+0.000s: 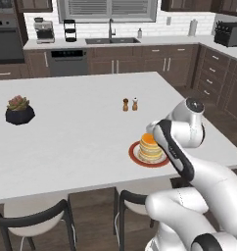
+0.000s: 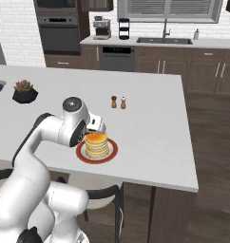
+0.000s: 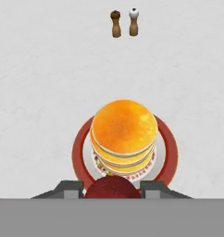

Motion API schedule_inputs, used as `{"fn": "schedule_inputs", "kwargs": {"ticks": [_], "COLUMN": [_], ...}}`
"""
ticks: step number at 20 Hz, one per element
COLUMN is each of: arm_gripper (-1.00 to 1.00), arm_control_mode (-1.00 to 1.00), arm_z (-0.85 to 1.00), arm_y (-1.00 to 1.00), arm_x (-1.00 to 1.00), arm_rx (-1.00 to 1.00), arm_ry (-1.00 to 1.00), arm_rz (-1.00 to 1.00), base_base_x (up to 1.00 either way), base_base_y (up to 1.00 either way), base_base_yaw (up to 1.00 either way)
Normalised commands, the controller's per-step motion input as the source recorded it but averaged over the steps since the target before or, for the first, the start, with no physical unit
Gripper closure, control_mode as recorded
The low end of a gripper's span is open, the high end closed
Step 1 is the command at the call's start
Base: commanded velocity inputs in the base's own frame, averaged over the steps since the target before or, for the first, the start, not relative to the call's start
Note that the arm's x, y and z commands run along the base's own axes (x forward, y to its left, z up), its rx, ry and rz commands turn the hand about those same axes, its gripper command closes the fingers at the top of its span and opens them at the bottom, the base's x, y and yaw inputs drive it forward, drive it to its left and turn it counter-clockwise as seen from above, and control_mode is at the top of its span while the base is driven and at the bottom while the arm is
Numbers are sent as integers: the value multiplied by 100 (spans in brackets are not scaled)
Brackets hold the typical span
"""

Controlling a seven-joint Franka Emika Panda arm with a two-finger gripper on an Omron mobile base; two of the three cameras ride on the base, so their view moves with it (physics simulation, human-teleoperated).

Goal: Take the strawberry from the fridge and place it on top of the pancake, located on the dining counter.

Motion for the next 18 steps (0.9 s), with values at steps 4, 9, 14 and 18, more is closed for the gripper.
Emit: {"fn": "schedule_inputs", "kwargs": {"ticks": [4, 9, 14, 18], "arm_gripper": [100, 100, 100, 100], "arm_control_mode": [-100, -100, -100, -100], "arm_z": [-15, -17, -23, -28], "arm_y": [0, 0, 0, 0], "arm_x": [38, 36, 10, 16], "arm_rx": [0, 0, 0, 0], "arm_ry": [0, 0, 0, 0], "arm_rz": [0, 0, 0, 0], "base_base_x": [0, 0, 0, 0], "base_base_y": [0, 0, 0, 0], "base_base_yaw": [0, 0, 0, 0]}}
